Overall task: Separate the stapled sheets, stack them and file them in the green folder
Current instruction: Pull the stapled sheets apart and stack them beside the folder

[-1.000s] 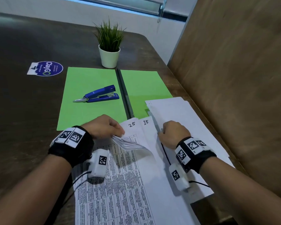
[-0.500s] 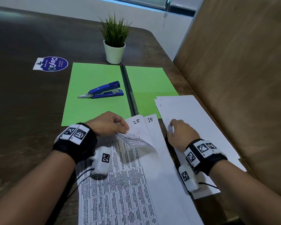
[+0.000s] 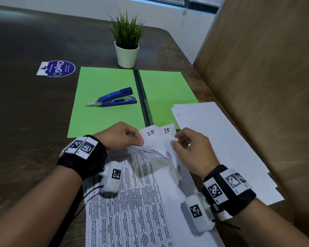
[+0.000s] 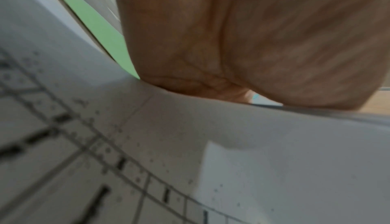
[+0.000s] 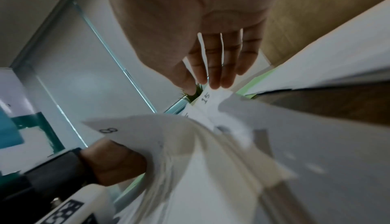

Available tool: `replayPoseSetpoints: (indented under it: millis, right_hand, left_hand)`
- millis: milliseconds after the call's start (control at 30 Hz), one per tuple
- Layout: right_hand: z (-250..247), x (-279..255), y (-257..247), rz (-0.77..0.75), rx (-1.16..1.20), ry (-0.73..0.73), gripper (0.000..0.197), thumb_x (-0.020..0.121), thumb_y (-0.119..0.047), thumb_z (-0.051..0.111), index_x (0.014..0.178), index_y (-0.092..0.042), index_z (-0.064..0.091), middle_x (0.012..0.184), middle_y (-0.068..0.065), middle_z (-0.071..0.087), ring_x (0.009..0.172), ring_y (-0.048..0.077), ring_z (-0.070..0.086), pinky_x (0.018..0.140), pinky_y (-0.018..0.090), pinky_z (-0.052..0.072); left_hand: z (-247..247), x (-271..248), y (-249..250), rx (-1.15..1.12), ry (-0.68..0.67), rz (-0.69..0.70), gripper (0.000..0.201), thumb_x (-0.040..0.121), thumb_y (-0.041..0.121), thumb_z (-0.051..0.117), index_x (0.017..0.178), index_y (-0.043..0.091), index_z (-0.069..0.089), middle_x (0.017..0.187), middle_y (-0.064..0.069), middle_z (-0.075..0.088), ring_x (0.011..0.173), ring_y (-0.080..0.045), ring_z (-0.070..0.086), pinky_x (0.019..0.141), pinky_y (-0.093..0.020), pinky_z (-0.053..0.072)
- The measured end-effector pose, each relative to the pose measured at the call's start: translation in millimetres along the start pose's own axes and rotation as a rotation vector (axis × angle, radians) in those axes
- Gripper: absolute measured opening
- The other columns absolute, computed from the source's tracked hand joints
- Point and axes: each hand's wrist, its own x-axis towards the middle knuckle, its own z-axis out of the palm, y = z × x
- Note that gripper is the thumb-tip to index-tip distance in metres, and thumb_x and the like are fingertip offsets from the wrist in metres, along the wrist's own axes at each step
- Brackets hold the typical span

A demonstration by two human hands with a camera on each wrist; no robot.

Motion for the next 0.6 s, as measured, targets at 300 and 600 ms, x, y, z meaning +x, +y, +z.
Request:
replayPoseSetpoints:
  millis: [300, 600]
  right_hand:
    - [26.5, -1.5, 7.8, 0.136, 0.163, -0.208, 0.030, 0.079, -0.025, 0.082, 0.106, -0.018, 0.071, 0.085, -0.007, 0.067, 0.076, 0.009, 0.063, 0.081, 0.031, 0.056]
    - [29.2, -0.6, 21.7, 0.132, 0.453, -0.228, 0.015, 0.076, -0.005, 0.083, 0.074, -0.011, 0.070, 0.069, 0.003, 0.065, 0.058, 0.007, 0.054, 0.055, 0.019, 0.047]
  left_hand:
    - [10.0, -1.6, -0.6, -0.090, 0.134, 0.054, 0.039, 0.079, -0.005, 0.077, 0.100, 0.027, 0.070, 0.102, -0.001, 0.075, 0.094, -0.021, 0.069, 0.094, -0.038, 0.054]
    - [10.6, -1.9, -3.2, -0.141, 0.142, 0.039, 0.038, 0.077, -0.006, 0.080, 0.098, 0.023, 0.068, 0.105, 0.001, 0.077, 0.098, -0.020, 0.070, 0.100, -0.044, 0.053]
